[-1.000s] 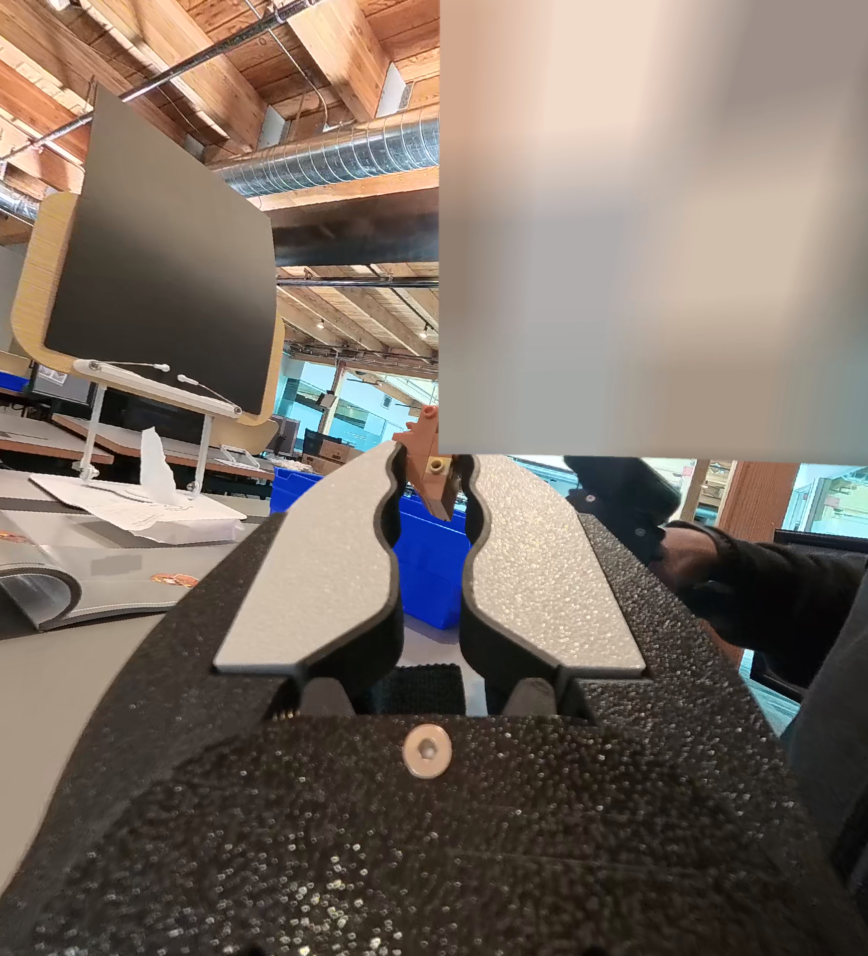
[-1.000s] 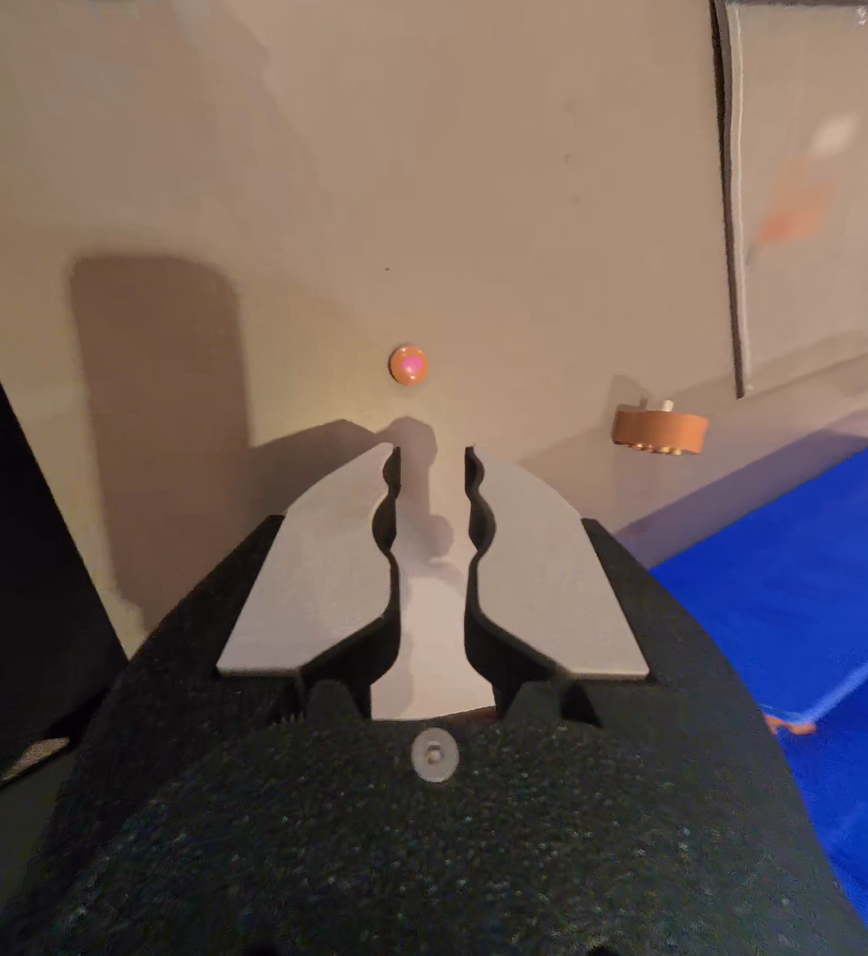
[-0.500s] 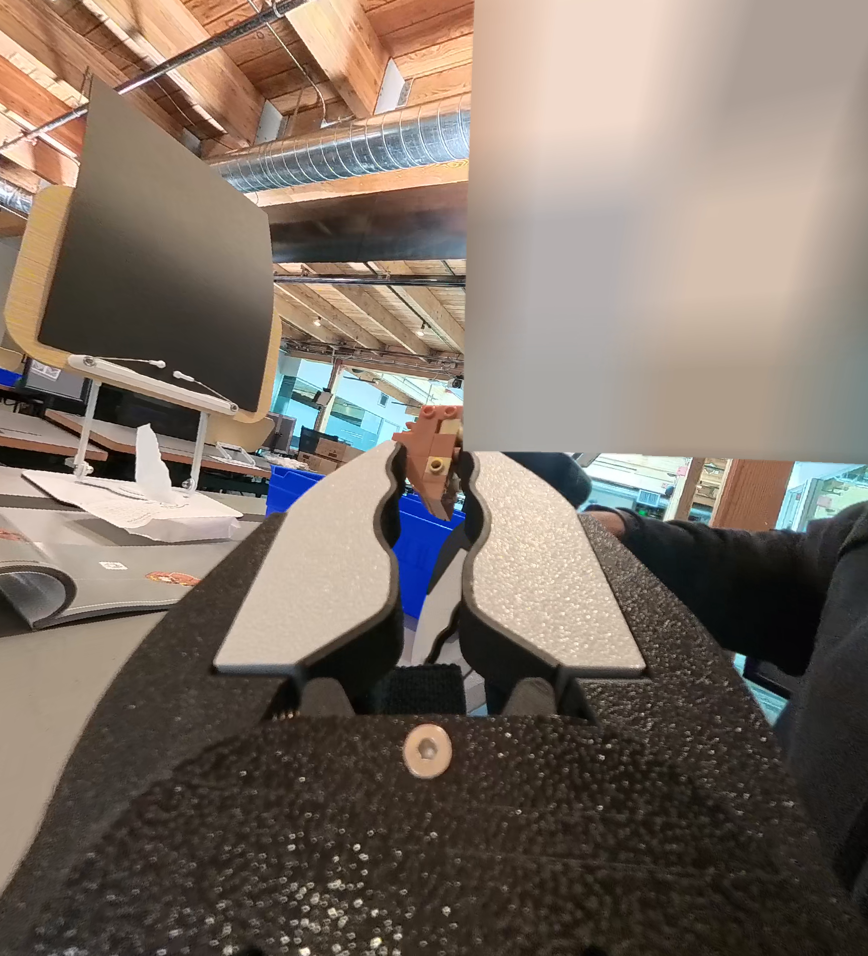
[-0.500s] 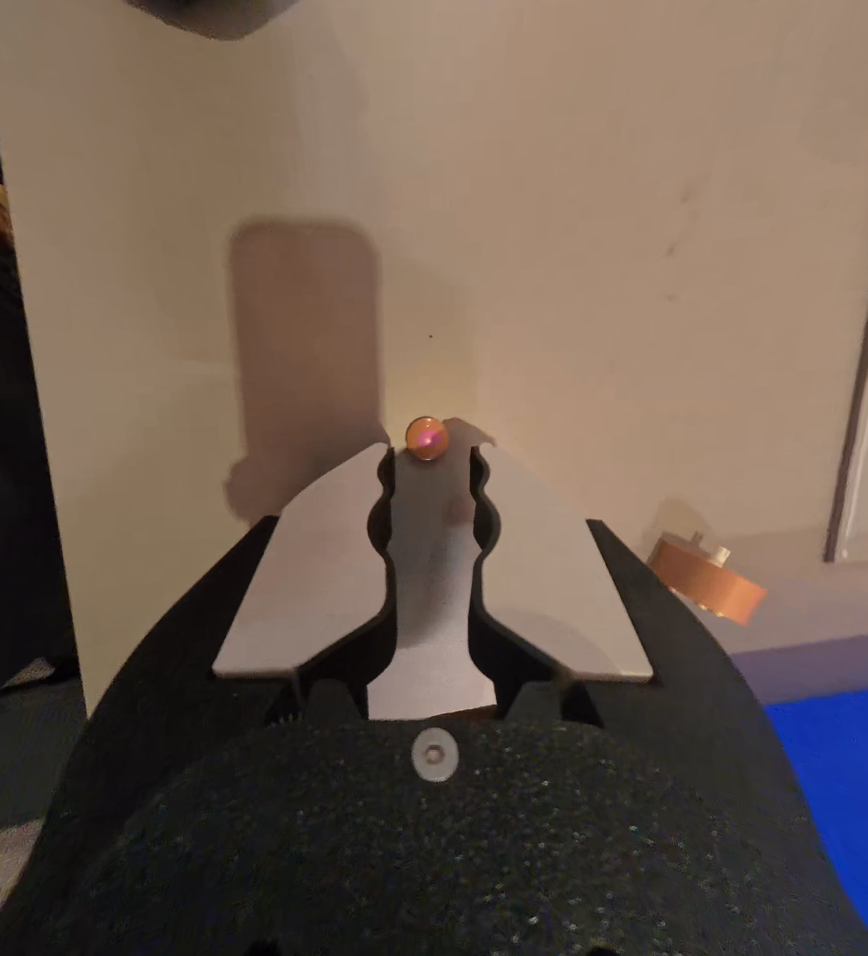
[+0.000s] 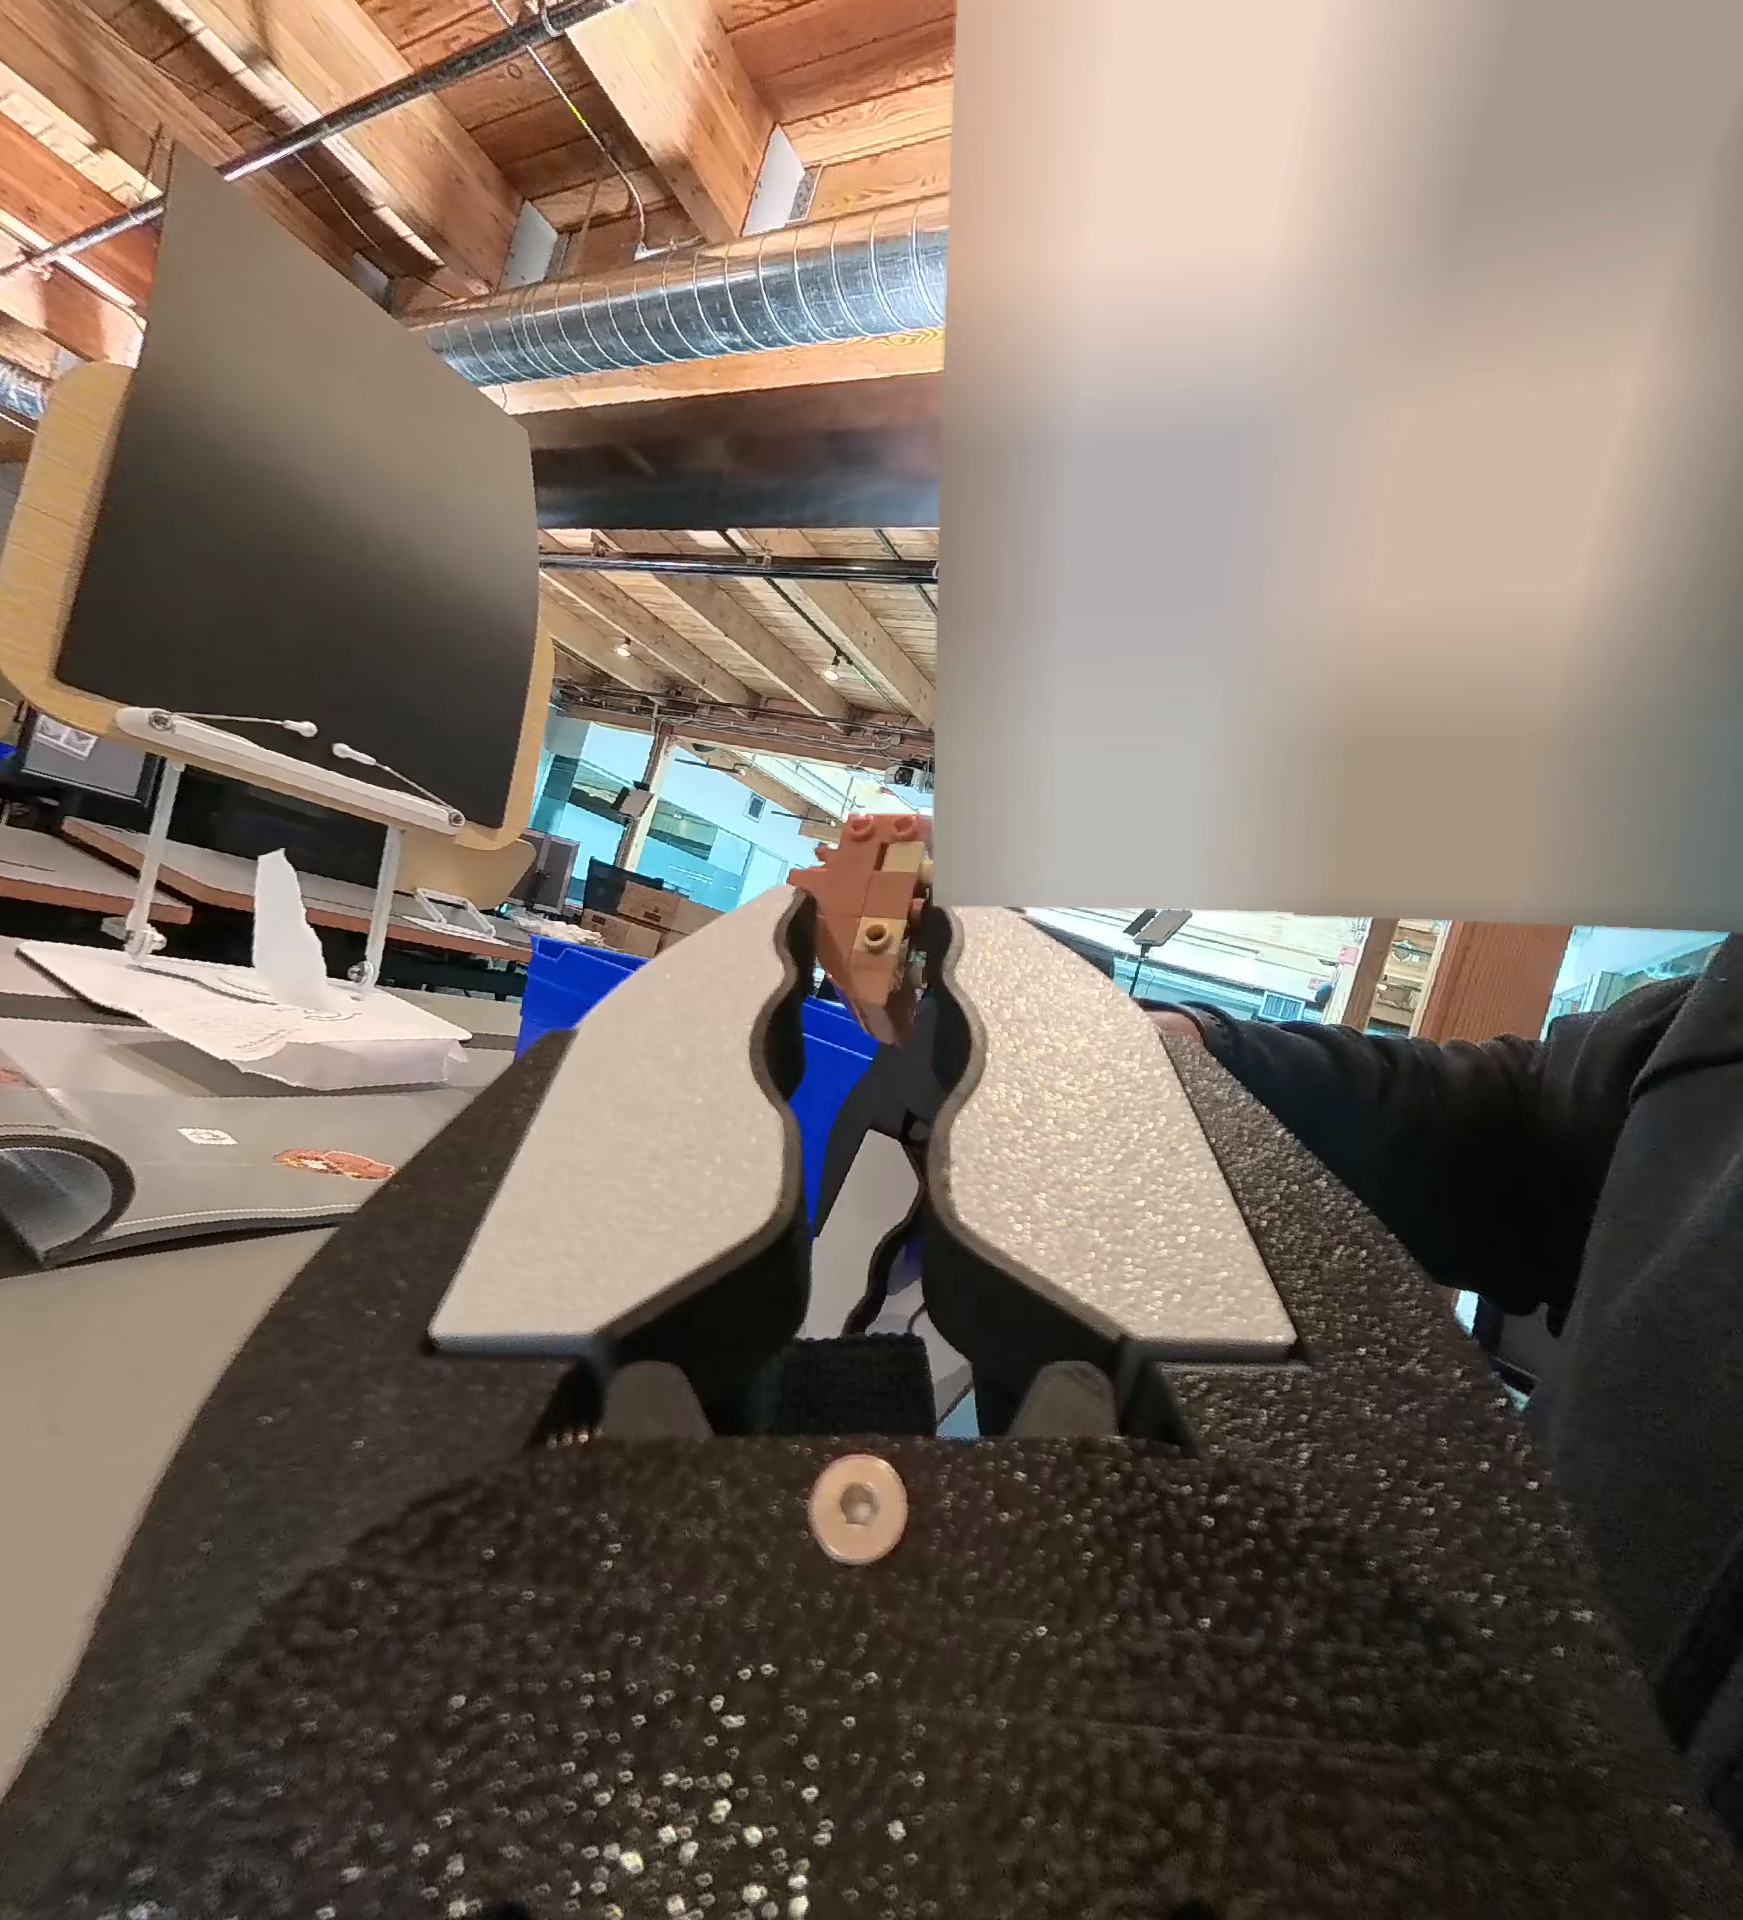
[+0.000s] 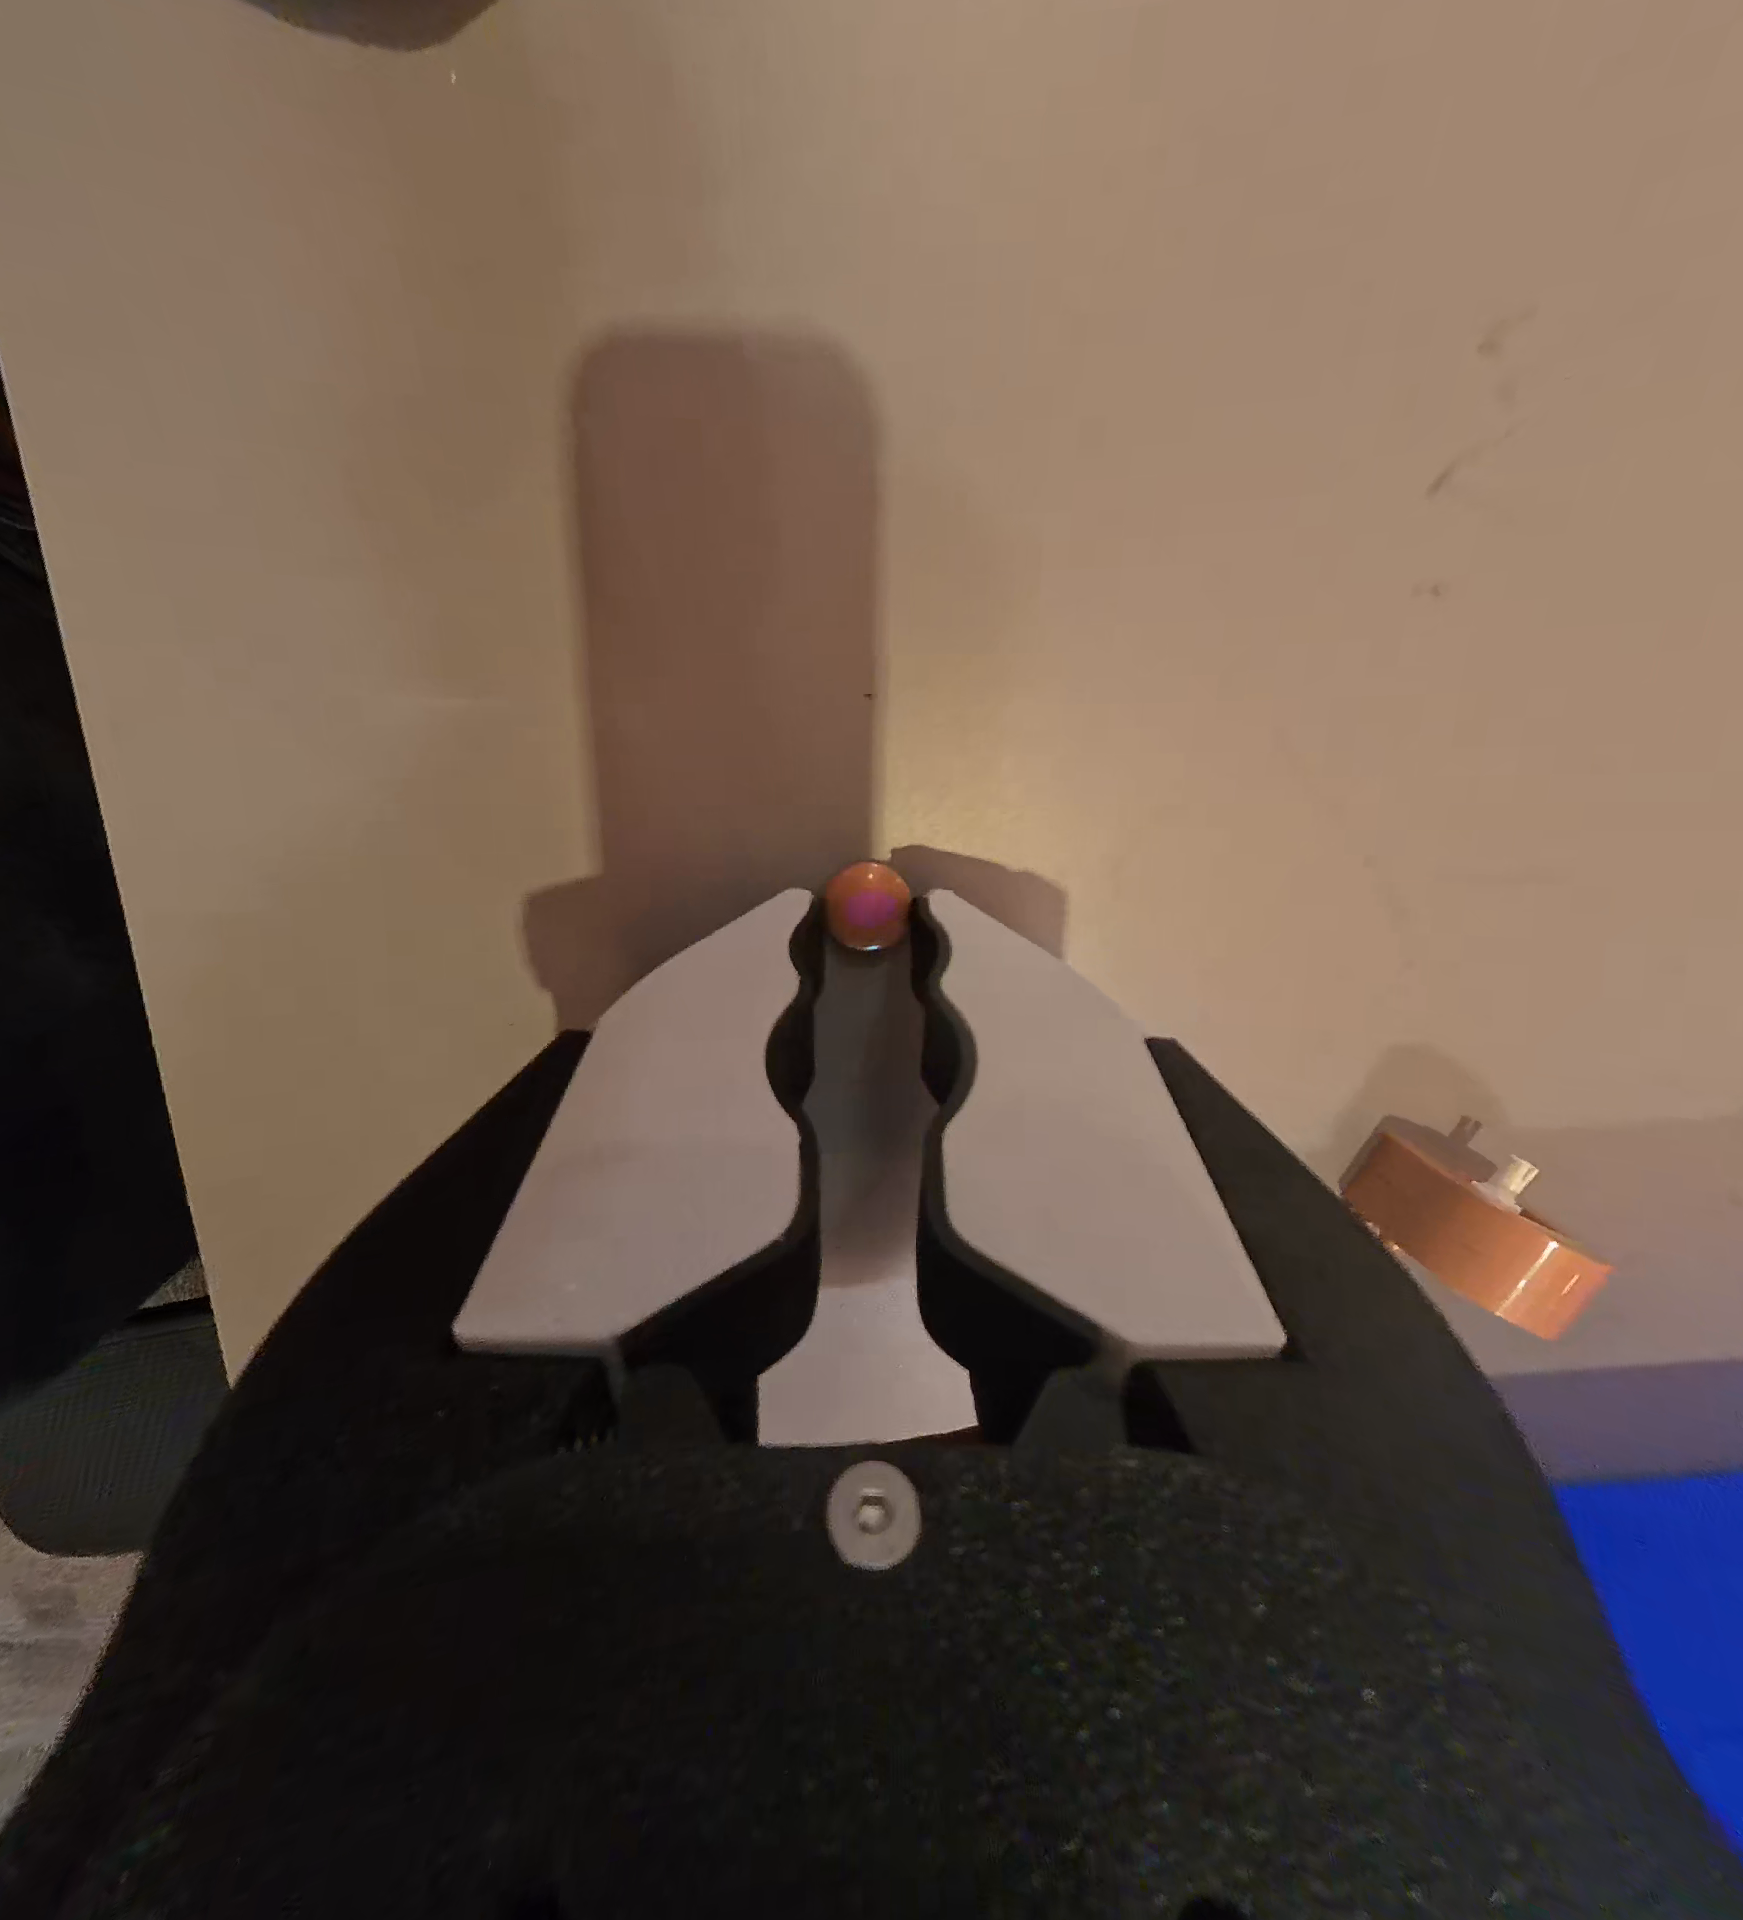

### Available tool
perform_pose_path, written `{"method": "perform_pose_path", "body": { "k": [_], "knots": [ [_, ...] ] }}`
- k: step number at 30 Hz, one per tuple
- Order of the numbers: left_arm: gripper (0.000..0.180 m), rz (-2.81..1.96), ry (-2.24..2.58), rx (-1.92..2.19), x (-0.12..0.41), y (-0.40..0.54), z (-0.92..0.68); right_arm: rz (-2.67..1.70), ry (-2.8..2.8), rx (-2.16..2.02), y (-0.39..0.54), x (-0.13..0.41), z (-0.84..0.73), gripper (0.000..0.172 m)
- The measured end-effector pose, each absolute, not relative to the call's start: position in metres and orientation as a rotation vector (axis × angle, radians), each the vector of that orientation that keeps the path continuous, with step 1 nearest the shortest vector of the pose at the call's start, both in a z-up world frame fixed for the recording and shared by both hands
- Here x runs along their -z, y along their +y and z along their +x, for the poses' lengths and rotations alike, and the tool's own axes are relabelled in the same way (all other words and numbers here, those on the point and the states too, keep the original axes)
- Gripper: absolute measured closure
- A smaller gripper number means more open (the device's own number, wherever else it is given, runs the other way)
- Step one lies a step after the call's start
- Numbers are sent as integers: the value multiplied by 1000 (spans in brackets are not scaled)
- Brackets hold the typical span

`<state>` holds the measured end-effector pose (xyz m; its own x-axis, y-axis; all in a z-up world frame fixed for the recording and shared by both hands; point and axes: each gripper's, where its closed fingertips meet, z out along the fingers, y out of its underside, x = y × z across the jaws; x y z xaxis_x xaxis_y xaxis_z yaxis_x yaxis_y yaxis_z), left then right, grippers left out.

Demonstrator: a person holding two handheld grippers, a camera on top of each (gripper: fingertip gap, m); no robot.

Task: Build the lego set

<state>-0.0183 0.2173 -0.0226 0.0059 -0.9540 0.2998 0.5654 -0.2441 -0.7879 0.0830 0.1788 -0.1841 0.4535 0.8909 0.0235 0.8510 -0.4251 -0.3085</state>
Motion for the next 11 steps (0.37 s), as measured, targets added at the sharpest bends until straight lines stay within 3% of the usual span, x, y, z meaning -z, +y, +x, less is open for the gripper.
{"method": "perform_pose_path", "body": {
  "k": [4, 11],
  "knots": [
    [161, -980, 534, 1570, 22, 217, -20, -2371, -1394, -235, 194, 154, 77, 156],
    [161, -903, 460, 1621, 15, 217, -30, -2107, -1338, -336, 216, 26, 17, 156]
  ]
}}
